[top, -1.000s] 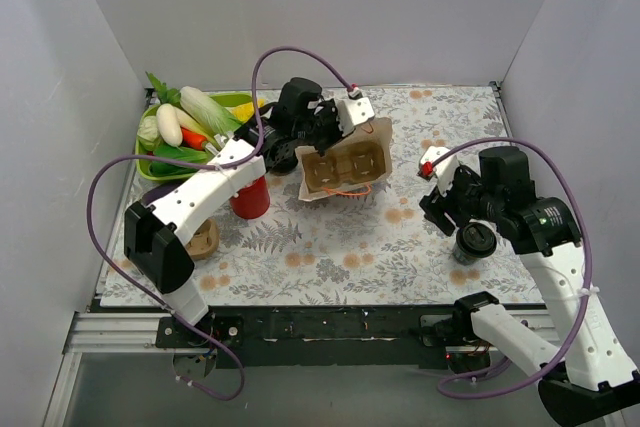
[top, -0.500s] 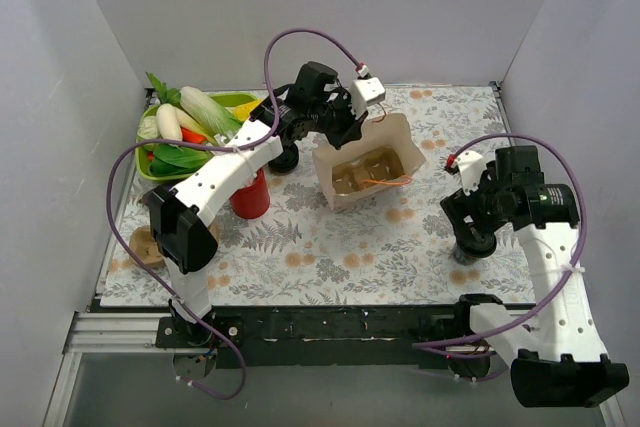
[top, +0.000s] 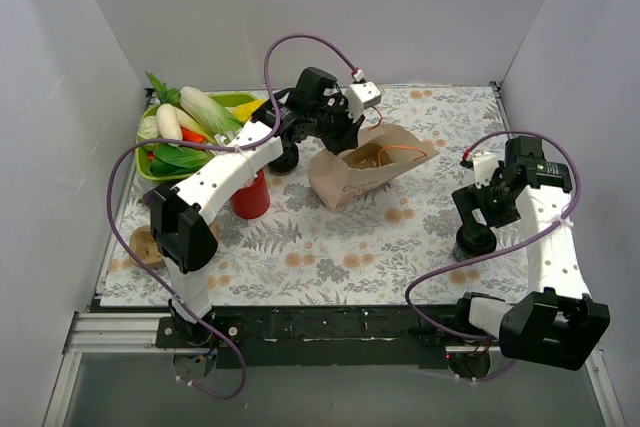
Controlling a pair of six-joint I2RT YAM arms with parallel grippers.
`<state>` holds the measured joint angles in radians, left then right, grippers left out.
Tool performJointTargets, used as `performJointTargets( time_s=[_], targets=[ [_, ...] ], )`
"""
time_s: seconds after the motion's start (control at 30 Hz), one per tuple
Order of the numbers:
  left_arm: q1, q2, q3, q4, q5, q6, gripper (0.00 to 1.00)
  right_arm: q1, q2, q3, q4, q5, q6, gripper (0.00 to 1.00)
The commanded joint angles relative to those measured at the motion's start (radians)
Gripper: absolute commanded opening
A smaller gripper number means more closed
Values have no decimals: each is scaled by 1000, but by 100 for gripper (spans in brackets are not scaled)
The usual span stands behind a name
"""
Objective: Pack the takeout coffee
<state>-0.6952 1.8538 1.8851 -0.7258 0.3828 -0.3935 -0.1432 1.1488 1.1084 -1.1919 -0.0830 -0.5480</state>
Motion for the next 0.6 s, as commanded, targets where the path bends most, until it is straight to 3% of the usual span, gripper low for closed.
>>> performJointTargets(
  time_s=[0.0,0.3,0.57],
  targets=[
    [2,-61,-24,-27,13,-27,0,-4,18,-21,37,-23,7,98],
    [2,-70,-46,-27,-1,-25,0,-6,52,-81,84,-17,2,96],
    [2,-62,-43,-24,-4,-25,0,-6,63,-107,109,-15,-4,83]
  ],
)
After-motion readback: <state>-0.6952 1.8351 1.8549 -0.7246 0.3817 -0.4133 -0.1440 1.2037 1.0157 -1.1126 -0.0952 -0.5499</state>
